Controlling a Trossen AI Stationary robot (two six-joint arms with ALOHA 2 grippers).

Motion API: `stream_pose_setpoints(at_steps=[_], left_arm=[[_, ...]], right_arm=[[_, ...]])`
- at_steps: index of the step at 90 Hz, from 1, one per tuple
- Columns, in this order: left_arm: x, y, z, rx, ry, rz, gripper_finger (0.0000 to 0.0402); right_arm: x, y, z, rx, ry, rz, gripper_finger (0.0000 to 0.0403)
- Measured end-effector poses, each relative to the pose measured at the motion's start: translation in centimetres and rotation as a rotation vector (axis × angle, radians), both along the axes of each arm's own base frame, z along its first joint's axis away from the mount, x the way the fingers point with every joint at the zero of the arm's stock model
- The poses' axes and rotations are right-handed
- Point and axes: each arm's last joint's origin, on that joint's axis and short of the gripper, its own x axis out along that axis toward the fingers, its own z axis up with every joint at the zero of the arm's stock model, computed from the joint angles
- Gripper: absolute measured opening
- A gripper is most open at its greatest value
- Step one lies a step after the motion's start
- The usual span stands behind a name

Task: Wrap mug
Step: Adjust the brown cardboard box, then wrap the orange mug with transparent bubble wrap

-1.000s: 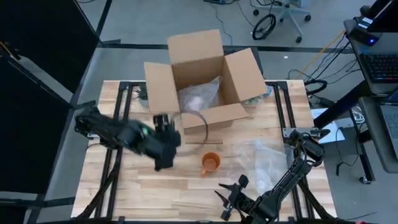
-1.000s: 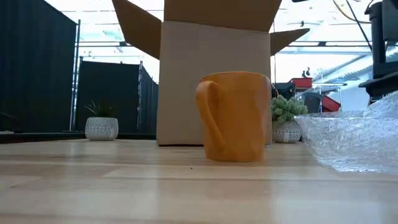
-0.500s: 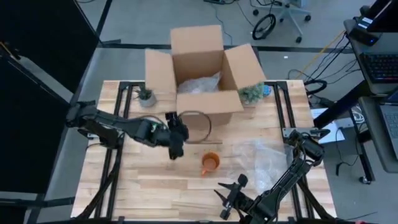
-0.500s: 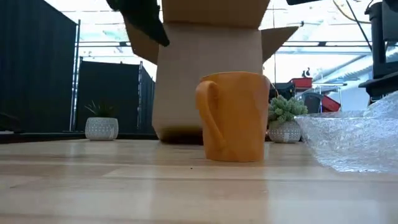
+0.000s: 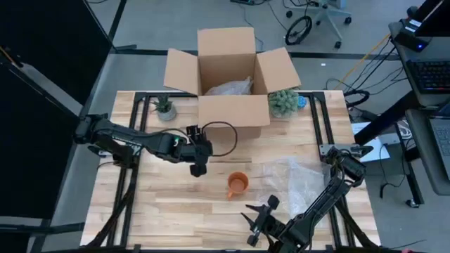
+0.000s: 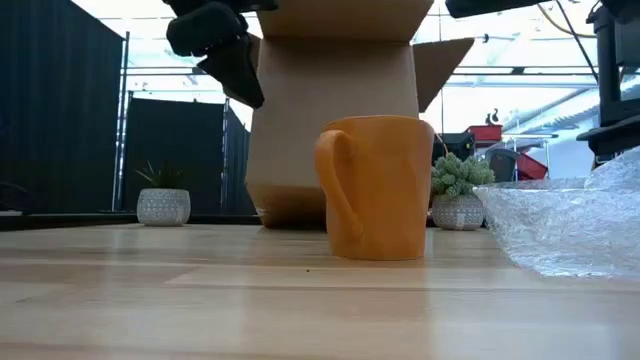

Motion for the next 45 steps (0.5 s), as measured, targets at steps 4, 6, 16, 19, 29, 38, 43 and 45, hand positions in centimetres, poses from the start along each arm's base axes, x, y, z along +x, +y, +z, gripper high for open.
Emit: stream_pose_setpoints(at_steps=[4, 6, 16, 19, 29, 38, 43, 45], left_arm=[[-0.2, -0.4, 0.0, -0.009, 0.006, -0.001, 0.0182], [-0.2, -0.7, 0.1, -0.014, 0.007, -0.002, 0.0182], [-1.0, -2.2, 0.1, -0.040, 0.039, -0.007, 0.0182], [-1.1, -2.8, 0.2, -0.049, 0.038, -0.011, 0.0182], [-1.7, -4.8, 0.3, -0.075, 0.022, -0.040, 0.0182], [-2.2, -6.3, 0.2, -0.121, 0.014, -0.060, 0.0182], [-2.4, -7.1, 0.2, -0.157, 0.006, -0.062, 0.0182], [-2.5, -7.4, 0.2, -0.170, 0.001, -0.062, 0.0182]], right_arm=[[0.0, 0.0, 0.0, 0.000, 0.000, 0.000, 0.0130], [0.0, 0.0, 0.0, 0.000, 0.000, 0.001, 0.0130], [0.0, 0.0, 0.0, 0.001, 0.000, 0.001, 0.0130], [0.0, 0.0, 0.0, 0.001, 0.000, 0.001, 0.0130], [0.0, 0.0, 0.0, 0.001, 0.000, 0.001, 0.0130], [0.0, 0.0, 0.0, 0.003, -0.001, 0.001, 0.0130], [0.1, 0.0, 0.0, 0.005, -0.002, -0.002, 0.0130], [0.2, -0.1, 0.0, 0.007, -0.004, -0.004, 0.0130]])
